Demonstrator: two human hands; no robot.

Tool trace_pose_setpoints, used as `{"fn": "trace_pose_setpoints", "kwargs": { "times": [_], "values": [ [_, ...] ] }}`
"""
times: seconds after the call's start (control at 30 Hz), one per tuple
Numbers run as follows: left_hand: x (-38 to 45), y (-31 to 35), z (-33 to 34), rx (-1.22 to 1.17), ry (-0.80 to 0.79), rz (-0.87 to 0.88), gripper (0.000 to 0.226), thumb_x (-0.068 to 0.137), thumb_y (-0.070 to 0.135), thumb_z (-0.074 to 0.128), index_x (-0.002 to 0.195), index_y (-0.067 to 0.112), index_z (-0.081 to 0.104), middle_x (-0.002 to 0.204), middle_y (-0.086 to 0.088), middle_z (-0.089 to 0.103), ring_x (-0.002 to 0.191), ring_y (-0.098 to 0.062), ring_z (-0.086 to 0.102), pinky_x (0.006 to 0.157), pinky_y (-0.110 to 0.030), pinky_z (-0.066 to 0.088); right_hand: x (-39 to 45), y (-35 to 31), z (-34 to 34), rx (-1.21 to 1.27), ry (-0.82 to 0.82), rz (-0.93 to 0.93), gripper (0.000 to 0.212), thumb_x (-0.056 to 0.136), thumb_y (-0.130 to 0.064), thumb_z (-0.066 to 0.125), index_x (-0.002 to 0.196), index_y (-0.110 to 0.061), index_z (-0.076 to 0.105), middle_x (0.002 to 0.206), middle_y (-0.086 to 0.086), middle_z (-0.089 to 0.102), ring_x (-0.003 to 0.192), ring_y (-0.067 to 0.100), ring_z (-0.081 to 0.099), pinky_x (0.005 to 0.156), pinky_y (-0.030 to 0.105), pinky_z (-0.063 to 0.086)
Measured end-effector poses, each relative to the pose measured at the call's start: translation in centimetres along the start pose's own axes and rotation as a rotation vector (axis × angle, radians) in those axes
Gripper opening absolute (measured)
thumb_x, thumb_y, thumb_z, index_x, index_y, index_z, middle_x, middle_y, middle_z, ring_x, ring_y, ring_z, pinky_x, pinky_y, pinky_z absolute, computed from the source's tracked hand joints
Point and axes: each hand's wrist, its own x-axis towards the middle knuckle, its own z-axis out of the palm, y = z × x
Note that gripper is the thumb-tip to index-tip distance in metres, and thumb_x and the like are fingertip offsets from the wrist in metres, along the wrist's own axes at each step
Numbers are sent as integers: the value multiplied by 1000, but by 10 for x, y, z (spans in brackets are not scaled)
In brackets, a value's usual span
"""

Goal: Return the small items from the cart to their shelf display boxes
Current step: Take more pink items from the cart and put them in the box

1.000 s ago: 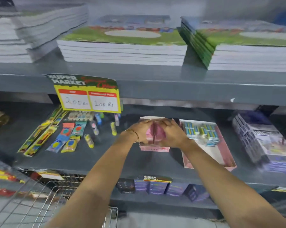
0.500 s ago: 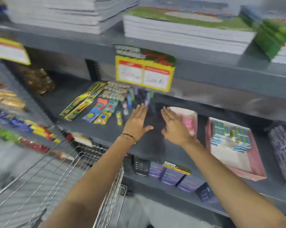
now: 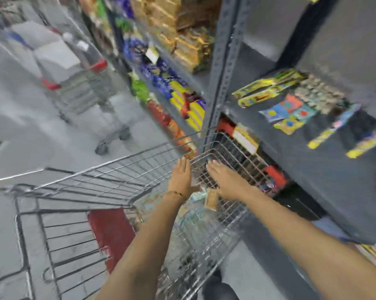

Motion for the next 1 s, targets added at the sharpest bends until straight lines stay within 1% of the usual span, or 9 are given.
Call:
{"fn": "trace_pose_setpoints", "kwargs": {
  "times": [0.13,0.23,0.3,0.53,0.63,0.7,0.83,0.9,1.0],
  "values": [
    [6,-59,64,-17,-110,-124,102,85,40,64,146,-2,-6,157,-20,-9,146,-31,-8,122,-37,0,50,-14,63,-43,-160,42,73,89,-7,53,145,3,7,157,21,9,145,32,10,121,39,15],
    [18,-87,110,-96,-151,-223,106,79,42,70,146,-2,0,158,-19,-2,147,-32,-1,123,-38,6,76,-17,127,2,-287,144,82,88,-14,60,146,0,3,158,18,3,144,36,15,115,46,29],
    [24,-98,132,-115,-162,-238,110,76,42,73,146,-3,1,158,-20,1,146,-33,2,122,-39,8,85,-19,162,-7,-348,198,82,91,-11,56,145,2,-4,158,20,-4,145,36,5,117,48,23],
    [45,-119,200,-192,-242,-303,127,66,44,81,145,-2,-7,158,-19,-4,146,-32,-4,123,-38,1,102,-10,231,19,-225,473,79,93,-14,50,142,11,-8,153,33,-6,143,43,-4,119,46,2],
    [47,-120,208,-213,-165,-301,119,68,32,81,145,-4,-2,156,-20,8,145,-32,7,122,-36,5,105,-3,239,56,-178,482,87,91,-19,57,142,9,-8,153,33,-2,143,42,0,119,45,4],
    [46,-118,204,-213,-124,-298,114,67,25,82,145,-4,4,152,-19,18,142,-31,17,123,-35,10,106,1,234,67,-153,472,91,87,-23,64,144,4,-2,153,31,9,143,43,8,121,49,10],
    [40,-109,176,-226,-101,-268,109,59,20,85,142,0,18,145,-18,27,133,-33,31,116,-36,29,101,0,204,118,-130,395,99,72,-30,78,145,-7,14,144,25,31,136,41,25,117,54,21],
    [37,-96,150,-211,-92,-216,104,57,20,87,139,2,26,141,-17,31,127,-33,38,110,-36,36,89,-2,173,185,-120,353,105,63,-33,85,142,-11,20,139,21,33,128,37,34,112,50,32],
    [32,-67,105,-173,-120,-82,104,54,19,89,136,3,29,137,-17,33,124,-34,40,108,-39,40,60,0,125,273,-107,282,106,59,-42,84,140,-14,21,138,14,30,122,31,34,105,46,38]
  ]
}}
